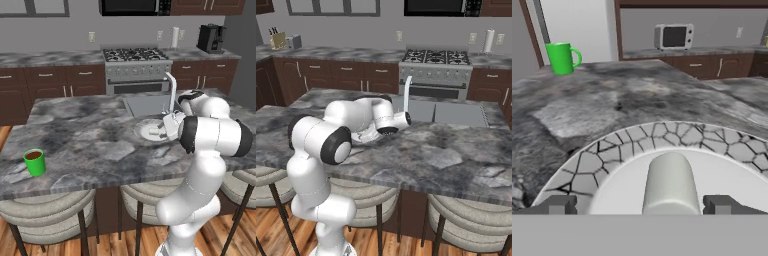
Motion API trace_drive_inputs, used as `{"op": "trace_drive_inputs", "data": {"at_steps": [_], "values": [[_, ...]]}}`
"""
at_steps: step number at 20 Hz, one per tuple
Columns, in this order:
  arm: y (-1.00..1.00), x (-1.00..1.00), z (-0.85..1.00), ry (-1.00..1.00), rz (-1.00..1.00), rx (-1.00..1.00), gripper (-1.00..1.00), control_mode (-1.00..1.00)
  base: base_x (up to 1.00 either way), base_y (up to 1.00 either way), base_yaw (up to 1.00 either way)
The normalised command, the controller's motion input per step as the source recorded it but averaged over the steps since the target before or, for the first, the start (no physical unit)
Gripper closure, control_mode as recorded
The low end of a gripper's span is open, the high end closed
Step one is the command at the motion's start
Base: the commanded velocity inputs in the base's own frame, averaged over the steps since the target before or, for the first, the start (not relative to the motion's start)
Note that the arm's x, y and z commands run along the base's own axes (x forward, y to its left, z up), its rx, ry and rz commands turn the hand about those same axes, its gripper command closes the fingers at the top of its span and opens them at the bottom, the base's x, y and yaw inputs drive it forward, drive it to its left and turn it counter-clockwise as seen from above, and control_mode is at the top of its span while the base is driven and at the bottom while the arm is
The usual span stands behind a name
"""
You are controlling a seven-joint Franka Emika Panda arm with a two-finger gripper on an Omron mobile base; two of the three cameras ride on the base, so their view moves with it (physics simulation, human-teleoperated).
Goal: Pick up the marshmallow and place it in the cup of hot chocolate on the dining counter.
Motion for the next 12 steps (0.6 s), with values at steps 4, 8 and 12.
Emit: {"op": "trace_drive_inputs", "data": {"at_steps": [4,8,12], "values": [[0.03,0.08,-0.1,0.0,-0.03,0.0,-1.0,-1.0,0.0,0.0,0.0],[0.18,0.16,-0.06,0.0,0.0,0.0,-1.0,-1.0,0.0,0.0,0.0],[0.0,0.21,0.0,0.0,0.0,0.0,-1.0,-1.0,0.0,0.0,0.0]]}}
